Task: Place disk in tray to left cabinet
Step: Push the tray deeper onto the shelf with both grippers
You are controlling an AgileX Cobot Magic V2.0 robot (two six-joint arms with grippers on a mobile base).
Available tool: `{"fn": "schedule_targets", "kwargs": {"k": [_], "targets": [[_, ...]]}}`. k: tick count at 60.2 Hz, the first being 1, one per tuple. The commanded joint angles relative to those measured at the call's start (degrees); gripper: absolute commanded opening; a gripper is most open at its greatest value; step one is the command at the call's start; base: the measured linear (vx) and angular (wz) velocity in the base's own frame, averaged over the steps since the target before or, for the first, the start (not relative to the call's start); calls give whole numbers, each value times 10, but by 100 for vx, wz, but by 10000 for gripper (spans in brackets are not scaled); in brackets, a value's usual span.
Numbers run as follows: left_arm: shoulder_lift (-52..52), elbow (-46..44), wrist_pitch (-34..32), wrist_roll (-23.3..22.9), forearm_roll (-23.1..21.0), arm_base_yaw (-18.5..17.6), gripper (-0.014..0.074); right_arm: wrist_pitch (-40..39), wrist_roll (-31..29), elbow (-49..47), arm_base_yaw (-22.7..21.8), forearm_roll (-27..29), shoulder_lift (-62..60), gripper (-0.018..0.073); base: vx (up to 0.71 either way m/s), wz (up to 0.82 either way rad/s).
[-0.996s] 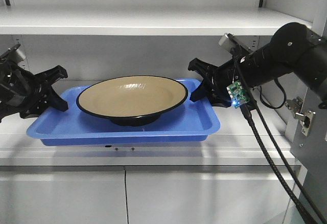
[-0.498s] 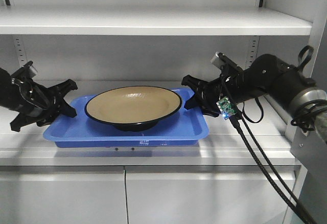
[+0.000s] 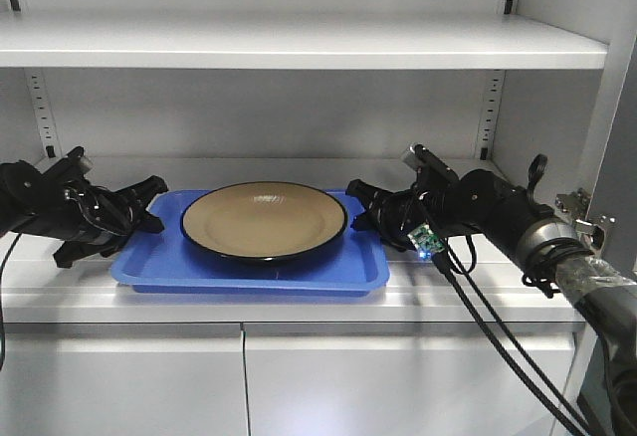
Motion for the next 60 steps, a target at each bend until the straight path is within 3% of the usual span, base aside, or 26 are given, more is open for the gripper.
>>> {"fn": "schedule_targets", "kwargs": {"k": [1,13,30,47,60], "targets": [[-24,-17,-97,-12,-20,-7,1,-71,-27,-21,4,25,-40,1,0,0],[-12,-17,-200,-12,-20,-12,3,-138,-64,-21,4,24,-39,9,0,0],[-10,-17,-219,-3,-19,-12,52,-157,-109,-21,4,22,-39,54,0,0],[-10,-17,-218,90,-19,-12,248,-164,-128,-21,2,9,-39,214,0,0],[-10,-17,-227,107,-20,-12,420,-165,-129,-21,2,-22,-39,374,0,0]]}}
